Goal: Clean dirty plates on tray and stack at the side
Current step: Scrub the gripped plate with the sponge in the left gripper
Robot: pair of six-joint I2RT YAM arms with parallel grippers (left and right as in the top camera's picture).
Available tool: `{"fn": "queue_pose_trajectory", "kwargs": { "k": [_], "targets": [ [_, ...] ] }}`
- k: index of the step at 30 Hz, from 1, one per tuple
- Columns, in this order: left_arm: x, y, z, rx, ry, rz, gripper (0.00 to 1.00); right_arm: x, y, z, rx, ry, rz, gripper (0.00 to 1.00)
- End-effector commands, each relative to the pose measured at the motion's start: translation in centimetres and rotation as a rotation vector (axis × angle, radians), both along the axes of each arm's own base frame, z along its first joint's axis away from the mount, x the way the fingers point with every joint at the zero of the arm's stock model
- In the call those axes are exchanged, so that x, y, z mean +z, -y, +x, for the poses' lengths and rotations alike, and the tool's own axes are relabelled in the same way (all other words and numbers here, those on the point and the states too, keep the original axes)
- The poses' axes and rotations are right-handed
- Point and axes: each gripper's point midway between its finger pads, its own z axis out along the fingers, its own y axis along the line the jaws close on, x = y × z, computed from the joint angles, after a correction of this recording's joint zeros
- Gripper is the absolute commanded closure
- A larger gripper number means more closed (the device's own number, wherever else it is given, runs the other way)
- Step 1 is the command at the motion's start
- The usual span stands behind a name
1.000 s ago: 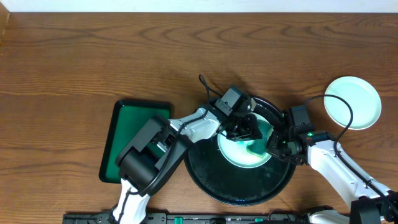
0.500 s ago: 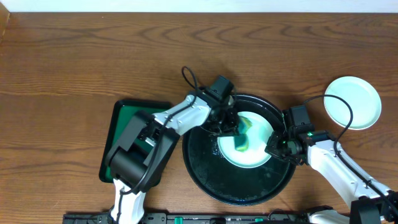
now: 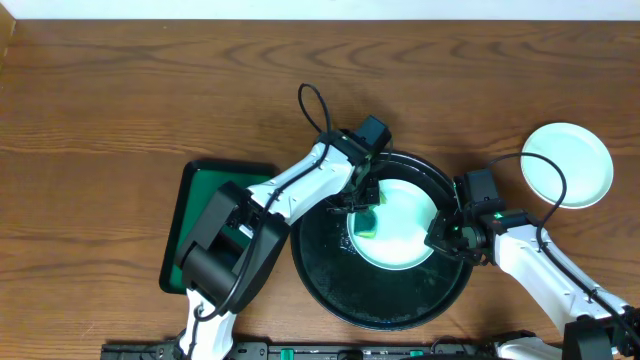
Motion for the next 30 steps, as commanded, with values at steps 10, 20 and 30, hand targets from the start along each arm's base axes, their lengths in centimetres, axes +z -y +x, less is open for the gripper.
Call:
{"fn": "queue_pose_trajectory", "kwargs": {
  "k": [10,20,30],
  "targets": [
    [-2.1,6.8,-5.4,-0.225,-0.193,-0.345,0.93,-0.5,1.2,-0.6,-0.033,-0.030,-0.050,0.99],
    [0.7,12.7,-7.8,-0.276,-0.233,-0.574,0.93,-0.5,1.2,-0.7,-0.034,-0.032,-0.050,0.99],
    [-2.3,7.2,0.9,-0.082,0.018,-0.341,0.93,-0.6,1.3,-1.4,-0.033,-0.061,-0.056,0.99]
  ]
}}
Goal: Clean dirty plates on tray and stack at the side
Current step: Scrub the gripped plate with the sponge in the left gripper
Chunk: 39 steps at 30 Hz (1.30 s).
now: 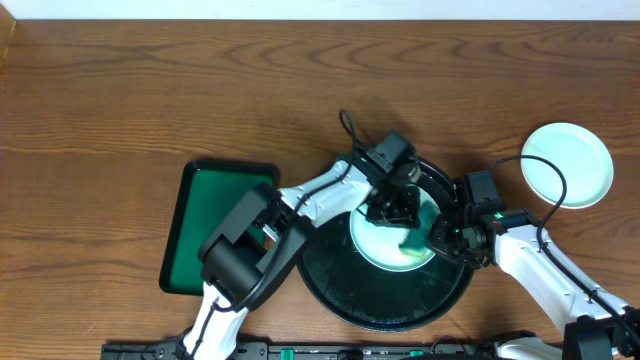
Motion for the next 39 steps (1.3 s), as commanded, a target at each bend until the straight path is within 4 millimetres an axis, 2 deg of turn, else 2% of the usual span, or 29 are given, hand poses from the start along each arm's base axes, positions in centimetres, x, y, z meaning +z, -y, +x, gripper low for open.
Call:
{"fn": "queue_pose_trajectory", "kwargs": {
  "k": [1,7,12,16,17,18,20,23,26,33,34,37,39],
  "targets": [
    [-3.2,-4.7,5.2,0.154,0.112,0.176,0.93,-0.4,1.1,-0.6,-0.024,-0.029,-0.048,0.99],
    [-4.1,-9.2,8.9,0.240,0.183,0.280,0.93,-0.5,1.2,-1.0,-0.023,-0.042,-0.051,0.99],
    [-5.1,-13.5,10.3,0.275,0.244,0.450,0.93,-0.5,1.2,-1.2,-0.023,-0.051,-0.053,0.99],
    [-5.6,-18.7,9.9,0.278,0.276,0.705,0.93,-0.5,1.2,-1.2,-0.023,-0.050,-0.054,0.99],
    [-5.4,-21.0,9.4,0.264,0.285,0.827,0.93,-0.5,1.4,-1.1,-0.025,-0.049,-0.061,0.99],
    [-5.2,-22.2,9.1,0.256,0.290,0.887,0.93,-0.5,1.4,-1.1,-0.025,-0.048,-0.065,0.99],
    [-4.9,-24.1,8.2,0.227,0.280,0.987,0.93,-0.6,1.7,-1.1,-0.027,-0.046,-0.079,0.99],
    [-4.7,-25.0,6.6,0.188,0.226,1.032,0.93,-0.6,1.7,-1.2,-0.027,-0.048,-0.083,0.99],
    [-4.9,-23.8,4.4,0.071,0.143,0.965,0.93,-0.6,1.8,-1.3,-0.027,-0.055,-0.085,0.99],
    [-4.9,-17.4,-0.6,-0.203,0.032,0.679,0.93,-0.6,1.8,-1.3,-0.027,-0.056,-0.085,0.99],
    [-4.7,-15.1,-2.1,-0.261,0.009,0.584,0.93,-0.6,1.8,-1.3,-0.026,-0.056,-0.085,0.99],
    [-3.8,-10.7,-4.6,-0.315,-0.050,0.379,0.93,-0.6,1.8,-1.3,-0.027,-0.055,-0.085,0.99],
    [-3.1,-8.4,-5.5,-0.329,-0.069,0.272,0.93,-0.6,1.8,-1.3,-0.027,-0.055,-0.086,0.99]
  ]
}}
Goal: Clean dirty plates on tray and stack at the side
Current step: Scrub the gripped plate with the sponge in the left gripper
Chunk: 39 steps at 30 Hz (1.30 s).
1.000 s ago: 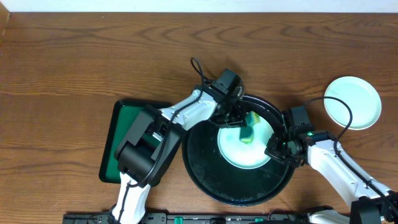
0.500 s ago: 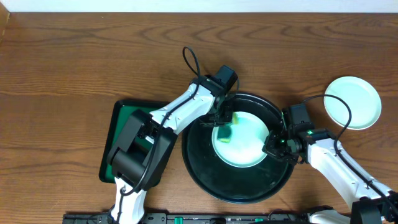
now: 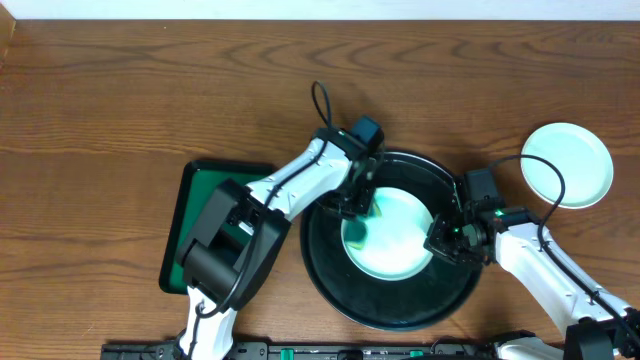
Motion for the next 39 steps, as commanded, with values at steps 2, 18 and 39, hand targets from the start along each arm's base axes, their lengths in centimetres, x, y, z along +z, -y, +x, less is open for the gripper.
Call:
{"fn": "queue_pose_trajectory", "kwargs": {
  "k": [2,18,39],
  "targets": [
    [-1.9,4.9,-6.7,-0.136,-0.236,-0.216,0.93,-1.1,2.3,-0.8,-0.032,-0.022,-0.117,0.99],
    [0.4,10.1,-4.6,-0.030,-0.241,-0.469,0.93,-1.1,2.4,-0.9,-0.024,-0.026,-0.118,0.99],
    [-4.8,-3.4,8.4,0.462,0.202,0.097,0.93,-1.2,2.4,-1.2,-0.016,-0.038,-0.122,0.99]
  ]
}}
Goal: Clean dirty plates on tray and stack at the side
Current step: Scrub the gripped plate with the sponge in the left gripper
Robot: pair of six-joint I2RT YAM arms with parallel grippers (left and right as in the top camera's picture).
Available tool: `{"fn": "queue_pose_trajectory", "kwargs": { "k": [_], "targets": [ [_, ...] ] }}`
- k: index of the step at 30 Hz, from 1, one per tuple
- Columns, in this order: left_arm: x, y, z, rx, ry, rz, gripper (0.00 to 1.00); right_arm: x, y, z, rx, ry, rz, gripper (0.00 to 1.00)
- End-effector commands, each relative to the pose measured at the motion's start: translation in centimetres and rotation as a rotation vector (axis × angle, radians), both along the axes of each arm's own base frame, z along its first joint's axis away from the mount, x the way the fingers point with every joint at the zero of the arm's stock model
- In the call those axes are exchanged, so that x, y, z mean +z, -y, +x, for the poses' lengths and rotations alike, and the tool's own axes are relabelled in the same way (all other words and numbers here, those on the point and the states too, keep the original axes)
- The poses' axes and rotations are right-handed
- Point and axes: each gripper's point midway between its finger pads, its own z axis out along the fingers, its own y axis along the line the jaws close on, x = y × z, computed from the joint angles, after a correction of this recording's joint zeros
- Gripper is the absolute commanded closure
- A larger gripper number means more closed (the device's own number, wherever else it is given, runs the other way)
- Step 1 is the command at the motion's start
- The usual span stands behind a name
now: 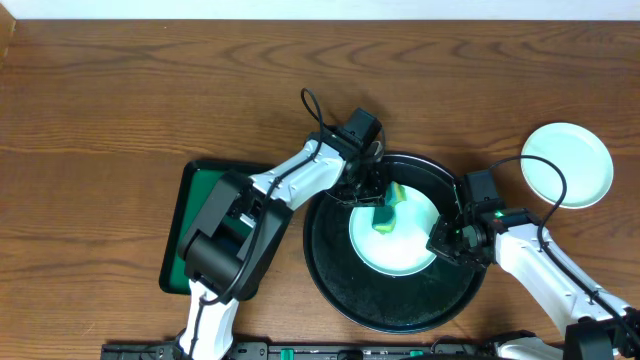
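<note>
A pale mint plate [398,232] lies in the black round basin [398,300] at centre. My left gripper [378,198] reaches over the plate's upper left part and is shut on a green and yellow sponge [387,212] that rests on the plate. My right gripper [443,240] is at the plate's right rim and is shut on it. A second pale plate [567,165] sits alone on the table at the far right. The green tray [205,205] lies at the left with the left arm across it.
Cables loop above the left wrist [312,105] and between the right arm and the far plate [545,170]. The arm bases and a black rail line the table's front edge [320,352].
The left gripper with the sponge moved from the plate's left edge to its upper middle. The basin and plate sit slightly further right. The right gripper keeps its hold on the rim.
The left gripper had the sponge at the plate's left side, then over at its right side by the right gripper, then back at the left edge, and now it is on the upper middle. The right gripper stayed shut on the right rim throughout.
</note>
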Motion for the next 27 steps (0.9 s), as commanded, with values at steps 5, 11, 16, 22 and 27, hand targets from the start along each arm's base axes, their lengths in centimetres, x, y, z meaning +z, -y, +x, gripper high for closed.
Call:
{"fn": "queue_pose_trajectory", "kwargs": {
  "k": [5,11,16,22,27],
  "targets": [
    [-4.5,-11.3,3.1,0.216,0.122,0.561,0.93,-0.9,1.7,-1.2,-0.012,-0.043,-0.081,0.99],
    [-3.7,-14.6,1.7,0.189,0.101,0.737,0.93,-0.8,1.7,-1.2,-0.012,-0.040,-0.080,0.99],
    [-2.9,-15.8,0.4,0.132,0.054,0.796,0.93,-0.8,1.7,-1.2,-0.012,-0.040,-0.080,0.99],
    [-2.3,-13.8,-1.7,-0.092,0.017,0.707,0.93,-0.8,1.7,-1.1,-0.013,-0.040,-0.080,0.99],
    [-1.8,-9.4,-4.3,-0.236,-0.028,0.514,0.93,-0.8,1.7,-1.1,-0.012,-0.037,-0.080,0.99]
  ]
}}
